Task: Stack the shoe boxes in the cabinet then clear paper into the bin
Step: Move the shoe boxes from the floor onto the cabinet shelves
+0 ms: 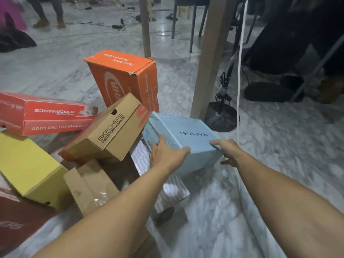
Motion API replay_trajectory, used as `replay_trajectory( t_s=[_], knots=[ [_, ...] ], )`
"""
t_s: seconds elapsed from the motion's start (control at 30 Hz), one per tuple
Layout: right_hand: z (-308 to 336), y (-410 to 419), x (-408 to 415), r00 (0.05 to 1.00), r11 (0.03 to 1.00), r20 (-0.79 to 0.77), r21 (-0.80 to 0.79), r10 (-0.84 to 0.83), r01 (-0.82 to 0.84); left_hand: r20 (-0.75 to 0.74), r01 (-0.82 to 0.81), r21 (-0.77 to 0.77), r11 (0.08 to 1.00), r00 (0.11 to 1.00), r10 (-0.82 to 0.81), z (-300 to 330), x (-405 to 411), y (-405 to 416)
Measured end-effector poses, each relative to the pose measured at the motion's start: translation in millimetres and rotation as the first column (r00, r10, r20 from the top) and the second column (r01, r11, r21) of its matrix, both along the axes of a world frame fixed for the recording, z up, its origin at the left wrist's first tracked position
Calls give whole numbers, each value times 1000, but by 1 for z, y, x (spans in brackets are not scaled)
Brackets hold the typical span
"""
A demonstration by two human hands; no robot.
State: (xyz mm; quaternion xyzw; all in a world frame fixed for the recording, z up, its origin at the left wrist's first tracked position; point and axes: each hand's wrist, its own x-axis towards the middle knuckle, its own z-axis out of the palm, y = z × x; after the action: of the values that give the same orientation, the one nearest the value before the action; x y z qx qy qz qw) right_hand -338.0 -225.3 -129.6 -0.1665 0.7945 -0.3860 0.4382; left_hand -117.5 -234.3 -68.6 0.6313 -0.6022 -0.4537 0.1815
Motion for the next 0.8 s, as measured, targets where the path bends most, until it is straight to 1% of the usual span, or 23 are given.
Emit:
replay_trajectory(
  t_s=[0.07, 0.17, 0.27, 0.33, 0.43, 0.5, 0.57, 0.63, 0.73, 0.8],
  knots=[
    [-2, -1, -3, 1000, 1000, 10, 1, -13, 13, -56, -6, 31, 1000, 998, 7, -1, 0, 0],
    [-3, 3, -6, 995, 997, 63, -4, -80, 80, -104, -24, 51, 998, 994, 30, 3, 5, 2],
    [8, 15, -4, 995, 995, 23, 17, -99, 99, -161, -12, 57, 998, 987, 21, 11, 14, 5],
    [21, 23, -3, 994, 995, -41, 6, -104, 105, -210, -3, 49, 999, 978, 13, 21, 21, 8],
    [48, 34, -1, 991, 992, -101, -92, -92, 82, -279, 35, 21, 999, 960, -28, 44, 33, 16],
    [69, 43, 1, 992, 987, -113, -152, -61, 44, -285, 39, -16, 999, 958, -42, 59, 42, 21],
    [95, 54, 4, 988, 982, -151, -184, 0, -29, -278, 35, -58, 998, 959, -49, 78, 52, 27],
    [124, 65, 8, 975, 973, -186, -177, 117, -151, -282, 44, -98, 994, 957, -71, 102, 67, 36],
    [172, 82, 24, 909, 911, -251, -160, 334, -379, -282, 51, -168, 985, 954, -98, 139, 100, 50],
    [203, 91, 45, 855, 854, -288, -173, 432, -490, -299, 74, -178, 981, 946, -126, 159, 127, 60]
  ],
)
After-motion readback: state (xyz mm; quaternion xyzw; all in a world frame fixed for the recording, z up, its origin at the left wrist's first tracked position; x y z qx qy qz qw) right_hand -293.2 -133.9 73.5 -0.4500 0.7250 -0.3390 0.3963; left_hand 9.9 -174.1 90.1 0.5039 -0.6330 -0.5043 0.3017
